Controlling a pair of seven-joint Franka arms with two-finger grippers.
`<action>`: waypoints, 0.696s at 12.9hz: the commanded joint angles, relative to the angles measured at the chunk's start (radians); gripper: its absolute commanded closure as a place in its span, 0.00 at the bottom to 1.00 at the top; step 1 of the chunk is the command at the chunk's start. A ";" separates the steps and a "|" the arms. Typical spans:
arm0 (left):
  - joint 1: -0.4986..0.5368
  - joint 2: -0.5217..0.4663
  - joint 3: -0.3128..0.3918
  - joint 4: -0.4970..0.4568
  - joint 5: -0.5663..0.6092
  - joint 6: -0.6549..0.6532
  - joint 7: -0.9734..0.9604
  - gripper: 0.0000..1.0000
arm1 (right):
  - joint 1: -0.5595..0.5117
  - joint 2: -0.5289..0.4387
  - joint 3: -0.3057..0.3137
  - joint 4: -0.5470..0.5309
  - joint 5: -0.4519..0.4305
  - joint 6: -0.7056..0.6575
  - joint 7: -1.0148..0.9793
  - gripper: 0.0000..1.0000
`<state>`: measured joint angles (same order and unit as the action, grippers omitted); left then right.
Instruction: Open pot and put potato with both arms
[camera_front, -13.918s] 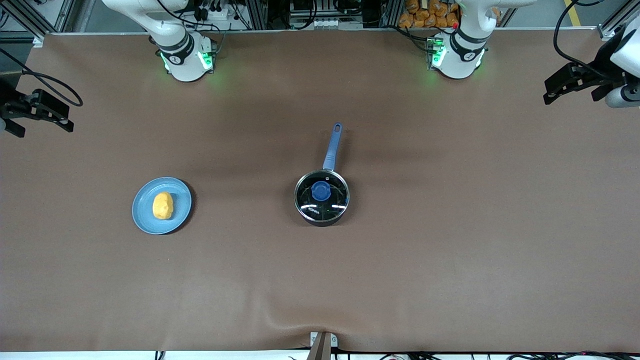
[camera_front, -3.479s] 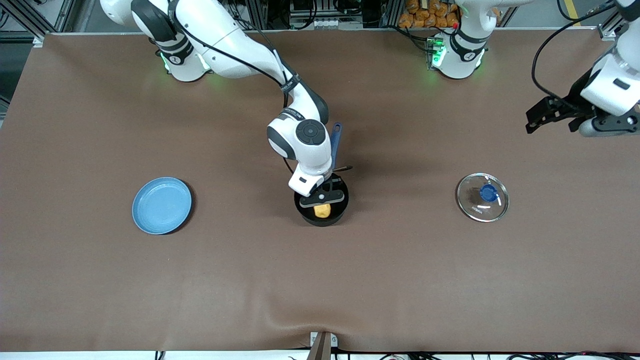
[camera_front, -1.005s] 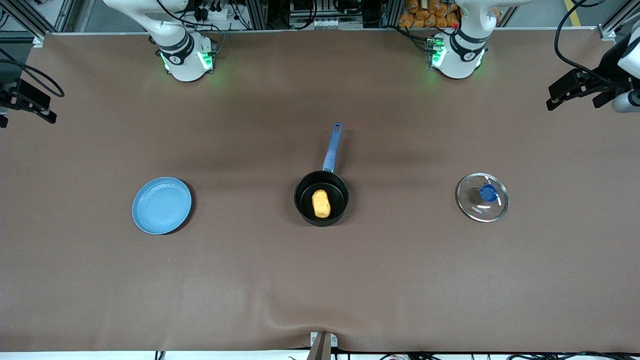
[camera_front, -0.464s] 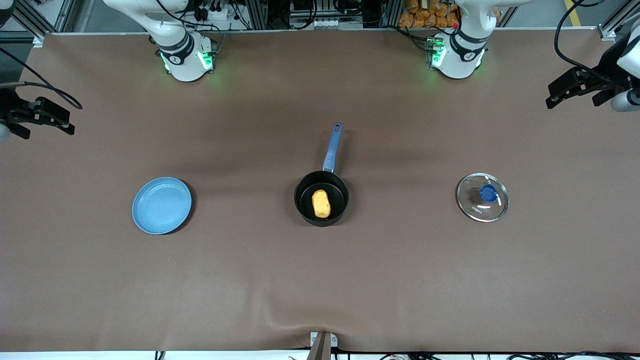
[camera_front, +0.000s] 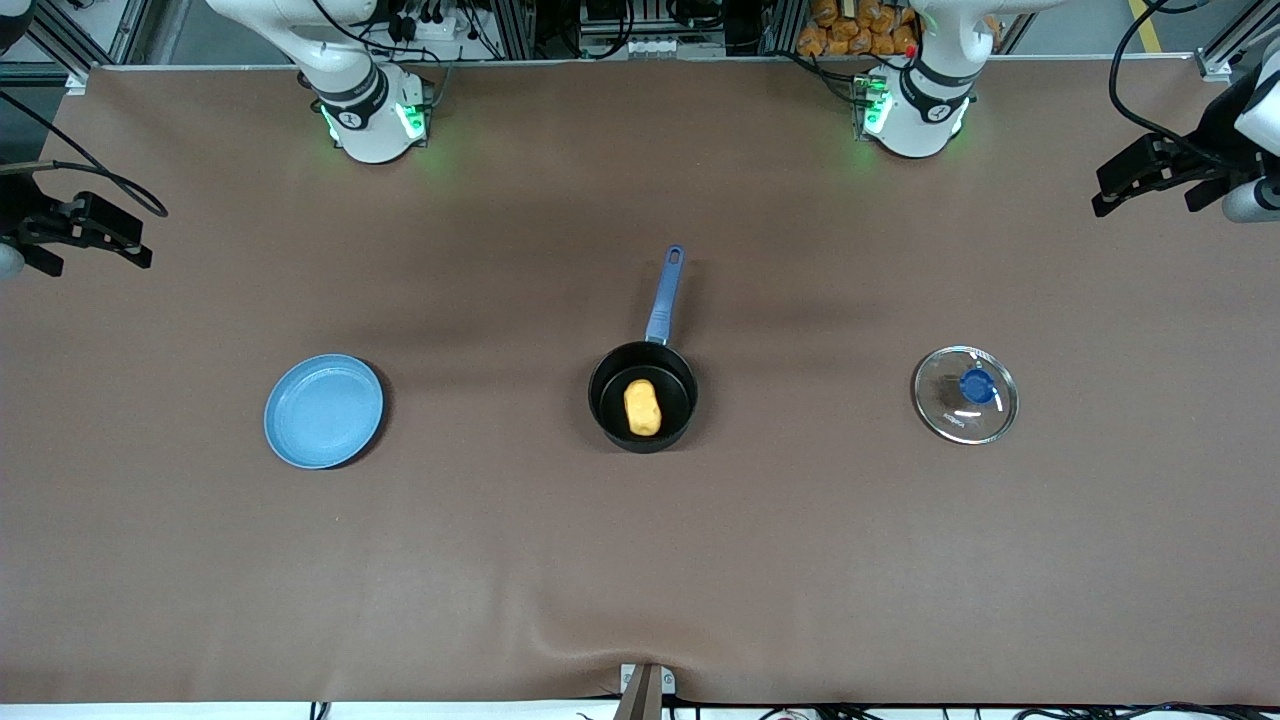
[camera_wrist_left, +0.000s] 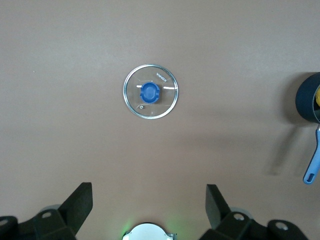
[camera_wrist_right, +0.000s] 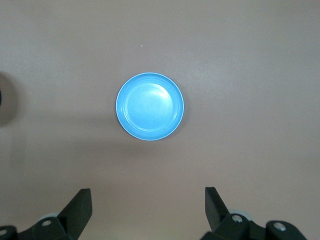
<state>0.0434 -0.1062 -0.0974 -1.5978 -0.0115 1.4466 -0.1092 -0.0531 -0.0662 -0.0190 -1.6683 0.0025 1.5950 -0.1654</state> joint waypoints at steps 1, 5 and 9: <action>0.003 0.011 -0.004 0.032 0.021 -0.037 -0.001 0.00 | -0.022 -0.027 0.017 -0.022 0.001 0.013 -0.011 0.00; 0.003 0.010 -0.008 0.032 0.021 -0.048 -0.001 0.00 | -0.022 -0.023 0.017 -0.010 0.001 0.016 -0.011 0.00; 0.001 0.010 -0.011 0.032 0.021 -0.060 -0.018 0.00 | -0.024 -0.023 0.017 -0.010 -0.001 0.016 -0.011 0.00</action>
<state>0.0432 -0.1062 -0.0998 -1.5961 -0.0115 1.4167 -0.1114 -0.0532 -0.0674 -0.0187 -1.6673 0.0024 1.6063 -0.1654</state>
